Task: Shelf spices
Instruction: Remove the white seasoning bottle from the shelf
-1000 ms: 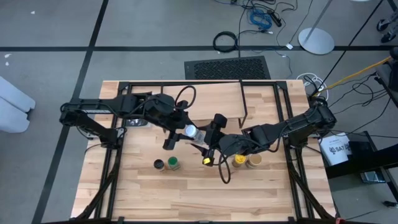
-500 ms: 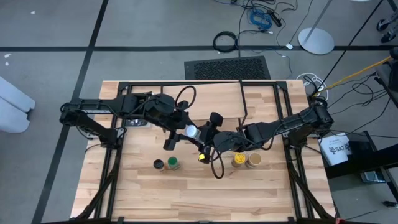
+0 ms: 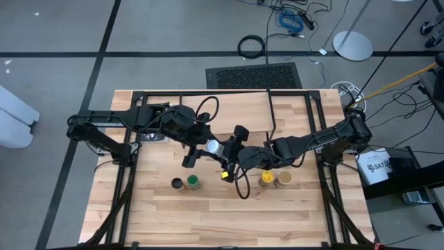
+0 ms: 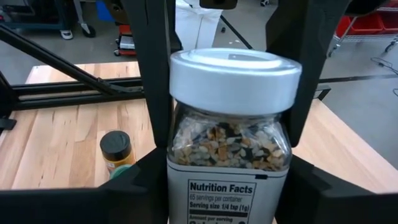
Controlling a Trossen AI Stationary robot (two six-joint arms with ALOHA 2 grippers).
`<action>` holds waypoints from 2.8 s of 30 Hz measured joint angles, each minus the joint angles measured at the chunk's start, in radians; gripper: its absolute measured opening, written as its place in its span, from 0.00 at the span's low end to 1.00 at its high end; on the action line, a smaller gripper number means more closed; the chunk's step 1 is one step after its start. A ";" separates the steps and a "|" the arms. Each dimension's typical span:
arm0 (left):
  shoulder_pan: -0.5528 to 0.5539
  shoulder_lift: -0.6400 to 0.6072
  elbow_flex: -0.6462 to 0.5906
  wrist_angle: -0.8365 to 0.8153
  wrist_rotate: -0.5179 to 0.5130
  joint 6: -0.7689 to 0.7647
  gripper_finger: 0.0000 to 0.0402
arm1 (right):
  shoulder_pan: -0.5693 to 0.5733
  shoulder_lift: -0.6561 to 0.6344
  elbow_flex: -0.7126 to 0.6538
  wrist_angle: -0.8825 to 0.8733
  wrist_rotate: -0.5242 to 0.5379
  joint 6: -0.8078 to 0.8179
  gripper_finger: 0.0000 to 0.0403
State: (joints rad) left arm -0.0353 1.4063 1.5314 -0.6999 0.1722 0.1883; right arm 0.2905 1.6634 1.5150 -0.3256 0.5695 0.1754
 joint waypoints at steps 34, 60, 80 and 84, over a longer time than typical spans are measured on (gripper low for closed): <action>-0.032 -0.040 0.000 0.019 -0.039 -0.022 0.85 | 0.009 -0.016 0.000 -0.048 -0.030 0.011 0.47; -0.090 0.025 0.001 0.013 -0.156 0.022 0.85 | 0.004 -0.017 0.000 -0.074 -0.097 0.049 0.47; -0.109 0.024 0.001 0.010 -0.165 0.029 0.55 | -0.003 -0.016 0.000 -0.098 -0.097 0.049 0.47; -0.109 0.024 0.000 0.010 -0.165 0.030 0.54 | -0.003 -0.016 0.000 -0.109 -0.097 0.057 0.47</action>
State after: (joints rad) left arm -0.1440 1.4307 1.5314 -0.6903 0.0076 0.2182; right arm 0.2878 1.6471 1.5150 -0.4345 0.4728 0.2322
